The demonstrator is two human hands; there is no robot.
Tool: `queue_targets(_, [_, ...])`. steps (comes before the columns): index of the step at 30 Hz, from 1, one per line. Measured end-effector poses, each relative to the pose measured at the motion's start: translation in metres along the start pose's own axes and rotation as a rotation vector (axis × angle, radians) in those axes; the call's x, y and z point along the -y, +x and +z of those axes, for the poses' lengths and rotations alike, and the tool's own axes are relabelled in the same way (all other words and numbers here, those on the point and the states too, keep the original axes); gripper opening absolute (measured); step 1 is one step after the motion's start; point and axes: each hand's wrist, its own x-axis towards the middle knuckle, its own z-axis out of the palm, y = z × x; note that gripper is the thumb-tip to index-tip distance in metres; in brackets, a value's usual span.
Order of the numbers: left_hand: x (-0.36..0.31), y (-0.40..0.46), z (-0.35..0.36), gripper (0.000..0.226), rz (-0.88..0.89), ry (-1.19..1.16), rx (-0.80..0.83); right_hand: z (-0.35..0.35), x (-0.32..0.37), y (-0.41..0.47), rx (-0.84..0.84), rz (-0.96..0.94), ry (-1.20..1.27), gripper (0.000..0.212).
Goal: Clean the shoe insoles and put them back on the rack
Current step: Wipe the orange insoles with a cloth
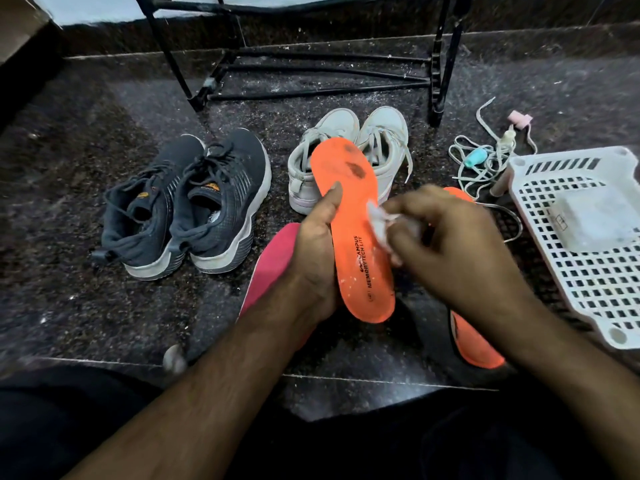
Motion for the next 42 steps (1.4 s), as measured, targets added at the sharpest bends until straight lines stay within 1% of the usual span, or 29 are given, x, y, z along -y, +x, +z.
queue_targets(1, [0.000,0.000,0.002,0.062,0.057,0.014,0.019,-0.003,-0.006,0.004,-0.040,0.064,0.043,0.018])
queue_targets(3, [-0.001,-0.004,0.007,0.046,0.068,0.074,0.025,-0.005,-0.011,0.009,-0.090,0.151,0.157,0.015])
queue_targets(5, [0.001,-0.006,0.011,0.040,0.056,0.083,0.034,-0.004,-0.010,0.008,-0.101,0.137,0.154,0.014])
queue_targets(7, [0.002,-0.005,0.009,0.044,0.020,0.037,0.060,-0.002,-0.006,0.004,-0.071,0.069,0.052,0.022])
queue_targets(11, [0.002,-0.005,0.007,0.062,0.001,-0.019,0.082,0.005,-0.001,0.000,0.015,-0.028,-0.064,0.028])
queue_targets(14, [0.001,-0.003,0.006,0.072,-0.016,-0.015,0.045,0.011,0.001,-0.003,0.093,-0.104,-0.150,0.027])
queue_targets(17, [-0.003,-0.002,0.004,0.093,-0.049,0.018,0.078,0.018,0.009,-0.008,0.174,-0.145,-0.162,0.026])
queue_targets(19, [-0.004,-0.003,0.004,0.092,-0.035,0.009,0.084,0.017,0.010,-0.009,0.172,-0.159,-0.170,0.026])
queue_targets(23, [-0.002,-0.003,0.006,0.079,0.026,-0.049,0.106,0.007,0.003,-0.005,0.054,-0.104,-0.227,0.021])
queue_targets(24, [-0.001,-0.003,0.007,0.080,0.024,-0.051,0.112,0.009,0.004,-0.004,0.061,-0.101,-0.240,0.021])
queue_targets(26, [-0.002,-0.003,0.006,0.083,0.010,-0.052,0.128,0.017,0.010,-0.008,0.145,-0.138,-0.239,0.023])
queue_targets(28, [-0.004,-0.004,0.005,0.085,-0.001,-0.057,0.161,0.020,0.015,-0.011,0.212,-0.174,-0.172,0.024])
queue_targets(29, [-0.005,-0.006,0.005,0.086,0.005,-0.066,0.165,0.018,0.016,-0.011,0.204,-0.156,-0.119,0.025])
queue_targets(31, [-0.005,-0.007,0.008,0.087,0.025,-0.082,0.178,0.012,0.014,-0.010,0.101,-0.093,-0.038,0.026])
queue_targets(32, [-0.004,-0.007,0.010,0.087,0.032,-0.085,0.189,0.011,0.012,-0.009,0.051,-0.069,-0.044,0.026])
queue_targets(33, [-0.005,-0.008,0.012,0.087,0.037,-0.086,0.199,0.011,0.011,-0.008,0.036,-0.058,-0.074,0.027])
queue_targets(35, [-0.005,-0.008,0.011,0.087,0.025,-0.075,0.189,0.016,0.015,-0.009,0.094,-0.081,-0.104,0.028])
queue_targets(37, [-0.006,-0.007,0.008,0.089,0.016,-0.059,0.172,0.016,0.018,-0.011,0.141,-0.107,-0.066,0.026])
queue_targets(39, [-0.007,-0.007,0.009,0.089,0.038,-0.053,0.169,0.011,0.017,-0.011,0.096,-0.090,-0.047,0.024])
queue_targets(41, [-0.007,-0.009,0.013,0.088,0.043,-0.078,0.201,0.009,0.013,-0.009,0.024,-0.086,-0.113,0.024])
queue_targets(42, [-0.007,-0.010,0.015,0.088,0.045,-0.080,0.203,0.010,0.012,-0.008,0.028,-0.091,-0.145,0.025])
